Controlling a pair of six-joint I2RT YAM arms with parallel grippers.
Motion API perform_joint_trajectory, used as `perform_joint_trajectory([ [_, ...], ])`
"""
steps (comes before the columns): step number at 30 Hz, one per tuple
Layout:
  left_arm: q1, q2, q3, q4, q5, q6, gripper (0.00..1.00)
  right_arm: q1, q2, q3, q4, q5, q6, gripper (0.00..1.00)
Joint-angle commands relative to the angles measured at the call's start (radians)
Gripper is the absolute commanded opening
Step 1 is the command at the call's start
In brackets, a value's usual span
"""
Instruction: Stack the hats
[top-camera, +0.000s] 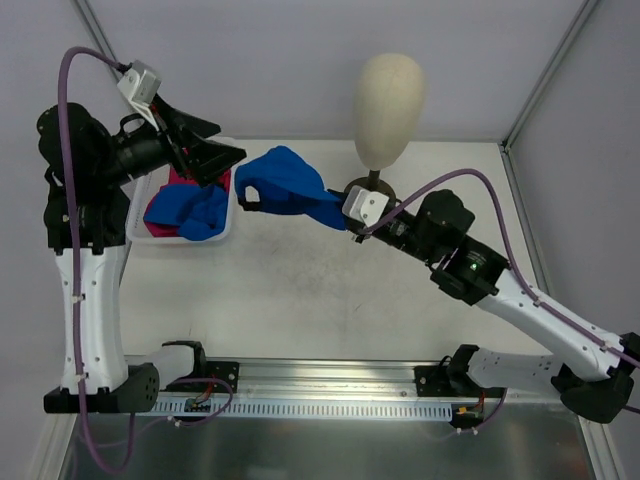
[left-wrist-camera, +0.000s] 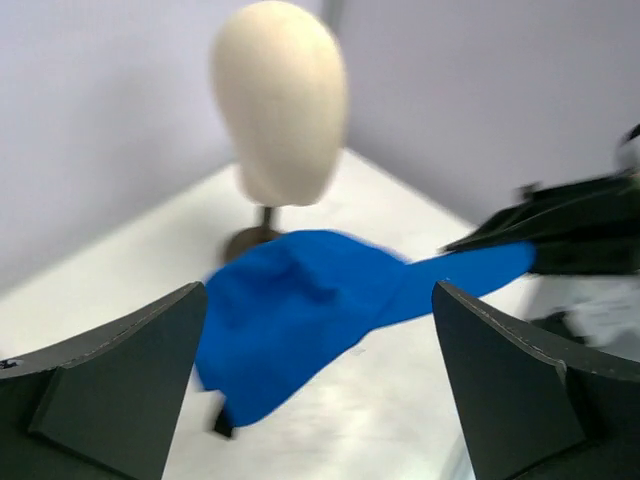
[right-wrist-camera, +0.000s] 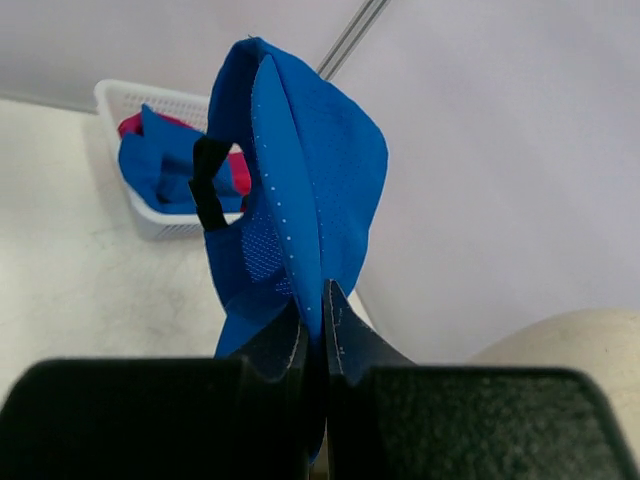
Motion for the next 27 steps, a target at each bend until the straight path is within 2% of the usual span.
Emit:
perform_joint_trajectory([
  [1,-0.012,-0.079,0.017,-0.208,-0.212,0.523,0.96,-0.001,0.016,0.164,-0.438,-0.026,0.039,0.0],
  [2,-0.059,-0.105,-0.021,-0.214,-0.252,0.667,0.95,-0.001,0.031,0.225,-0.501,-0.029,0.044,0.0],
  [3,-0.148,-0.136,-0.117,-0.217,-0.339,0.733,0.95,-0.003,0.043,0.251,-0.608,-0.036,0.051,0.0],
  [5,-0.221,-0.226,-0.214,-0.219,-0.371,0.876,0.91,-0.009,0.08,0.306,-0.709,-0.056,0.079,0.0],
  [6,-0.273,-0.254,-0.288,-0.217,-0.374,0.901,0.9,-0.01,0.091,0.323,-0.742,-0.078,0.088,0.0],
  [8,-0.313,-0.298,-0.326,-0.217,-0.386,0.935,0.83,-0.01,0.131,0.359,-0.799,-0.102,0.111,0.0],
  [12,-0.386,-0.306,-0.339,-0.217,-0.397,0.949,0.73,-0.01,0.163,0.4,-0.873,-0.173,0.134,0.0],
  [13,-0.434,-0.308,-0.343,-0.217,-0.406,0.958,0.71,-0.009,0.168,0.403,-0.871,-0.176,0.145,0.01],
  [18,-0.571,-0.3,-0.388,-0.24,-0.493,0.995,0.7,-0.009,0.204,0.435,-0.873,-0.185,0.205,0.0],
  [27,-0.666,-0.26,-0.42,-0.262,-0.411,0.883,0.64,-0.009,0.234,0.478,-0.893,-0.159,0.217,0.0],
])
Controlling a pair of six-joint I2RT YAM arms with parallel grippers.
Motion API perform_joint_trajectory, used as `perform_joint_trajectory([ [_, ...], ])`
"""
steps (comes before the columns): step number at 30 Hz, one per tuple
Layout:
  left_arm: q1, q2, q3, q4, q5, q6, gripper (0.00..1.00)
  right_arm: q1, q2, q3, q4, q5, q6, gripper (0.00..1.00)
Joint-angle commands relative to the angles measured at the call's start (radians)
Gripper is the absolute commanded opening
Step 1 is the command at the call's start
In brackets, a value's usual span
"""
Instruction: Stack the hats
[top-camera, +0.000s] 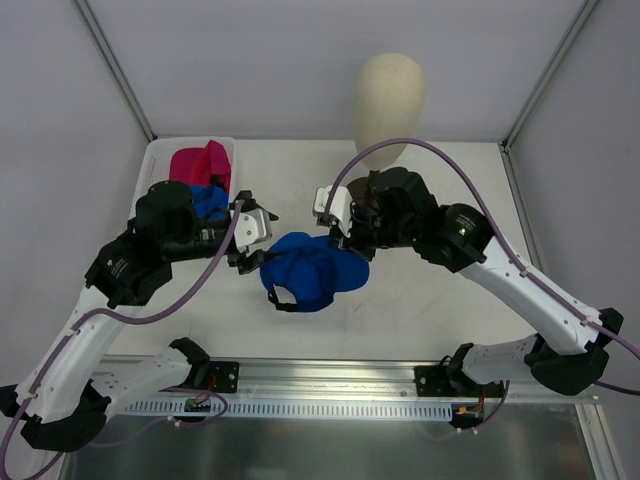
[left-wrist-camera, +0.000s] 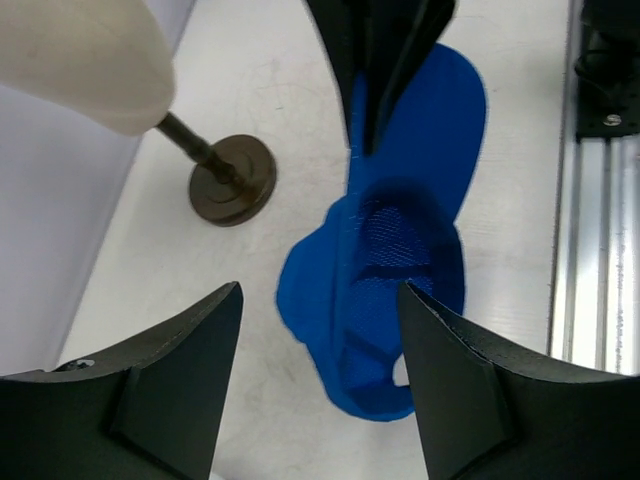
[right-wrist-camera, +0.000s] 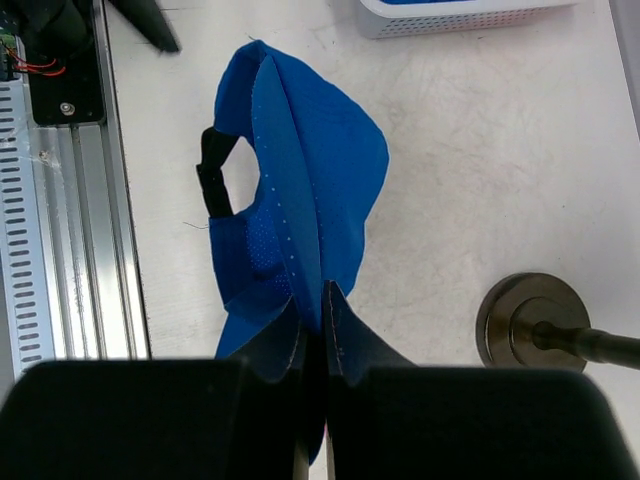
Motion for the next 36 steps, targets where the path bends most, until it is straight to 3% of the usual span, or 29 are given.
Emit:
perform_joint_trajectory([
  [1,-0.055,0.025,-0.029,-0.009,0.049,-0.062,0.63,-0.003,0.007,0.057,0.005,0.0,0.026,0.0],
  [4,-0.111,0.063,-0.033,-0.007,0.017,-0.076,0.61,0.0,0.02,0.085,0.001,0.006,0.029,0.0],
  [11,-0.122,0.15,0.036,0.035,-0.084,-0.221,0.48,0.027,0.038,0.145,-0.008,0.015,0.018,0.0],
  [13,-0.12,0.151,0.034,0.063,-0.118,-0.255,0.24,0.031,0.035,0.148,-0.002,0.021,0.009,0.02],
  [14,-0.115,0.147,0.033,0.075,-0.142,-0.299,0.08,0.031,0.032,0.142,-0.001,0.027,0.009,0.08],
  [15,-0.103,0.142,0.026,0.101,-0.167,-0.328,0.0,0.029,0.024,0.134,0.01,0.035,0.012,0.22],
  [16,-0.076,0.128,0.025,0.118,-0.152,-0.368,0.0,0.023,0.017,0.126,0.021,0.055,0.031,0.41],
  [17,-0.044,0.127,0.026,0.132,-0.129,-0.414,0.0,0.015,-0.014,0.113,0.039,0.064,0.051,0.67],
  [19,0.059,0.12,0.03,0.164,-0.039,-0.571,0.0,-0.023,-0.052,0.059,0.114,0.083,0.093,0.79],
  [20,0.088,0.114,0.028,0.181,-0.008,-0.659,0.0,-0.04,-0.09,0.025,0.169,0.084,0.123,0.81],
  [25,0.161,0.078,0.0,0.259,0.087,-0.743,0.0,-0.182,-0.141,0.011,0.263,0.0,0.228,0.79],
  [29,0.179,0.061,-0.009,0.267,0.113,-0.72,0.0,-0.271,-0.092,0.089,0.26,-0.075,0.369,0.77],
  [36,0.178,0.067,-0.017,0.267,0.13,-0.665,0.0,-0.298,-0.003,0.172,0.258,-0.242,0.558,0.85],
])
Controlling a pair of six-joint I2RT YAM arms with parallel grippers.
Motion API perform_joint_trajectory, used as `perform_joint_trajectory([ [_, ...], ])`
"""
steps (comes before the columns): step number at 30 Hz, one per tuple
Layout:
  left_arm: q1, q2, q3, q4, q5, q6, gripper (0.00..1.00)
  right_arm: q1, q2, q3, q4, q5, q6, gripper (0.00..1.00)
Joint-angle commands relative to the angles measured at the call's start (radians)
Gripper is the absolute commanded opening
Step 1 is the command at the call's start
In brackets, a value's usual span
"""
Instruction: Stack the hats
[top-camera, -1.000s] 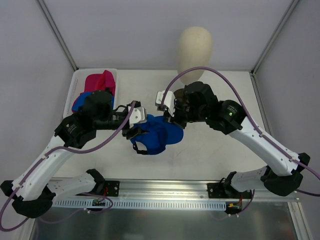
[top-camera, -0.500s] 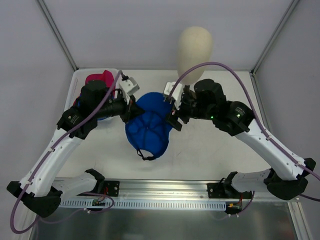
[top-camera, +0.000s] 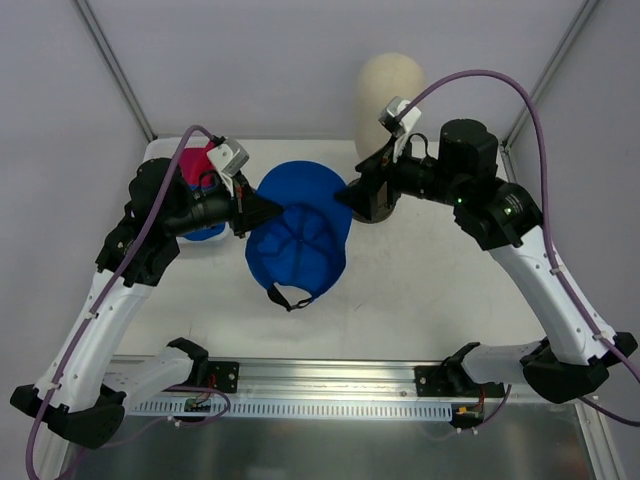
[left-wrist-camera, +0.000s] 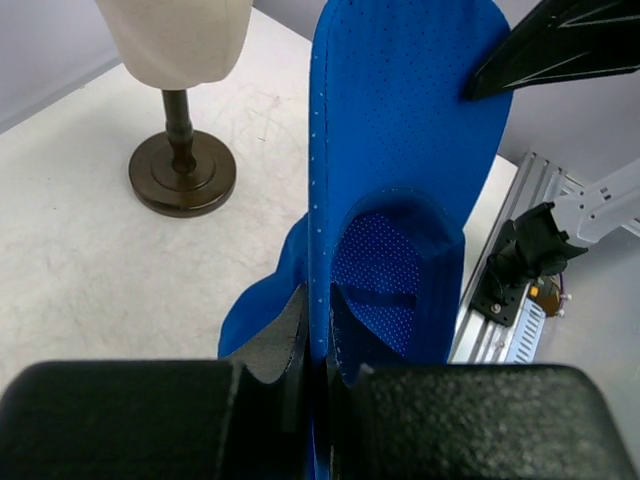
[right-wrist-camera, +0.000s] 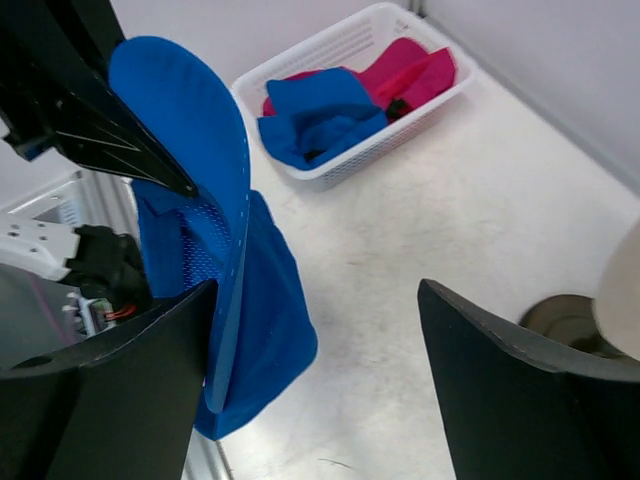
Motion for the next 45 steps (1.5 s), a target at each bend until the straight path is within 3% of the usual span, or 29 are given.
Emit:
perform_joint_trajectory([
  [1,0.001,-0.001,0.003,0.037,0.072,0.019,0.0,-0.002,0.037,0.048,0.046,-0.129,0.127,0.85],
  [6,0.001,0.008,0.008,0.034,0.079,0.044,0.0,-0.002,0.087,0.074,0.043,-0.127,0.106,0.78],
  [10,0.0,0.02,0.012,0.033,0.09,0.055,0.0,0.021,0.101,0.05,0.02,-0.083,0.06,0.6],
  [13,-0.005,0.036,0.014,0.033,0.108,0.058,0.0,0.023,0.109,0.051,0.02,-0.101,0.064,0.23],
  [14,-0.006,0.039,0.012,0.033,0.104,0.059,0.0,0.023,0.109,0.056,0.02,-0.1,0.067,0.02],
  [15,-0.006,0.039,0.009,0.033,0.081,0.062,0.0,0.023,0.109,0.06,0.018,-0.095,0.067,0.0],
  [17,-0.006,0.034,0.003,0.033,0.038,0.064,0.22,0.003,0.103,0.089,0.02,-0.092,0.066,0.0],
  [18,0.001,0.036,0.006,0.033,-0.024,0.033,0.35,-0.008,0.103,0.106,0.021,-0.089,0.06,0.0],
  [19,0.018,0.039,0.02,0.029,-0.025,0.006,0.67,-0.018,0.103,0.129,0.023,-0.072,0.043,0.0],
  [20,0.039,0.051,0.03,0.028,-0.002,-0.017,0.83,-0.04,0.109,0.191,0.029,-0.055,-0.016,0.0],
  [21,0.084,0.06,0.043,0.029,0.018,-0.063,0.95,-0.052,0.118,0.232,0.049,-0.036,-0.052,0.0],
  [22,0.104,0.069,0.076,0.026,0.059,-0.08,0.99,-0.066,0.133,0.278,0.067,-0.002,-0.077,0.0],
  [25,0.193,0.097,0.136,0.028,0.119,-0.111,0.99,-0.144,0.248,0.521,0.141,-0.005,-0.089,0.0],
  [28,0.271,0.117,0.188,0.028,0.142,-0.157,0.99,-0.212,0.357,0.661,0.288,-0.002,-0.081,0.0],
  [33,0.3,0.108,0.187,0.029,0.168,-0.171,0.99,-0.298,0.42,0.583,0.772,0.058,-0.121,0.0],
  [36,0.3,0.089,0.155,0.029,0.152,-0.177,0.99,-0.342,0.555,0.654,0.969,0.135,-0.164,0.01],
  [39,0.302,0.068,0.13,0.028,0.132,-0.171,0.99,-0.379,0.722,0.815,1.014,0.179,-0.253,0.0],
  [45,0.304,0.048,0.081,0.028,0.113,-0.163,0.99,-0.46,0.77,0.754,1.043,0.115,-0.325,0.0],
])
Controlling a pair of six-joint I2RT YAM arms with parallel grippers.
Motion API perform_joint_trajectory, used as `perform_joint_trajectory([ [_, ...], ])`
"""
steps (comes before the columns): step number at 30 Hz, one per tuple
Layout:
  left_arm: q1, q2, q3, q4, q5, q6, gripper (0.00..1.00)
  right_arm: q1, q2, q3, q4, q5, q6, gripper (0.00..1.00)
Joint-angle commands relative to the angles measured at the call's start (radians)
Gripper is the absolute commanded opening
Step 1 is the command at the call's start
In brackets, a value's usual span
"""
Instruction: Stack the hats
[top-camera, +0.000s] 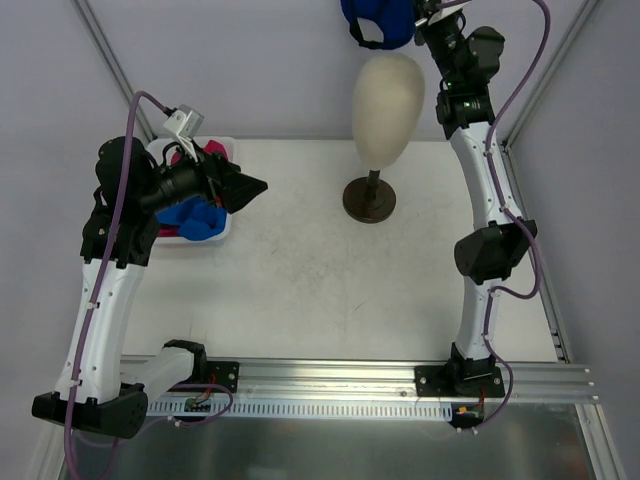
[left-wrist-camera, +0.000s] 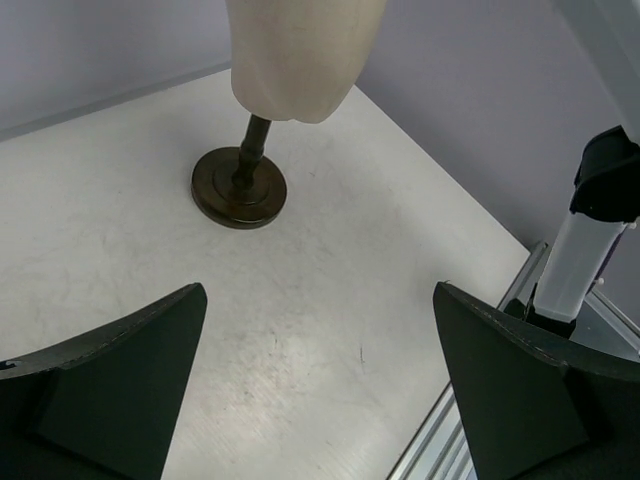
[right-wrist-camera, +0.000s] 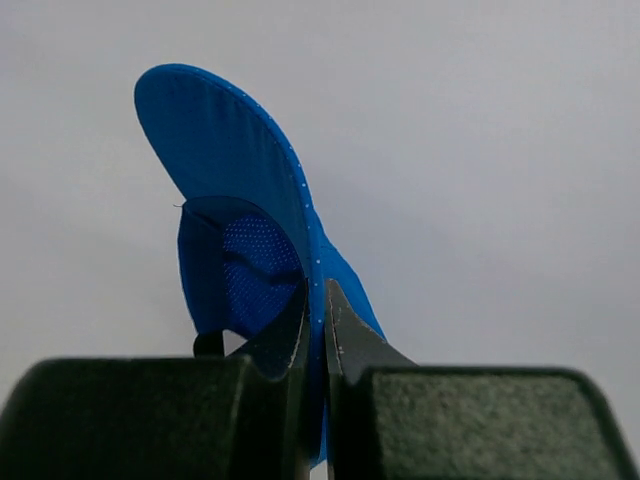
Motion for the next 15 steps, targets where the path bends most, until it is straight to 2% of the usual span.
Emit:
perform_joint_trajectory([
  [1,0.008,-0.018,-0.024,0.023,-0.003,-0.012,0.99,-0.046,-0.052,-0.011,0.135,-0.028,-0.051,0.0],
  [6,0.008,-0.015,-0.026,0.023,0.004,-0.012,0.99,-0.108,-0.178,-0.201,0.122,-0.143,0.084,0.01],
  [10,0.008,-0.024,-0.036,0.023,0.012,-0.008,0.99,-0.123,-0.34,-0.387,0.161,-0.228,0.156,0.0],
  [15,0.008,-0.033,-0.046,0.023,0.029,-0.011,0.99,-0.122,-0.471,-0.599,0.221,-0.355,0.169,0.0],
])
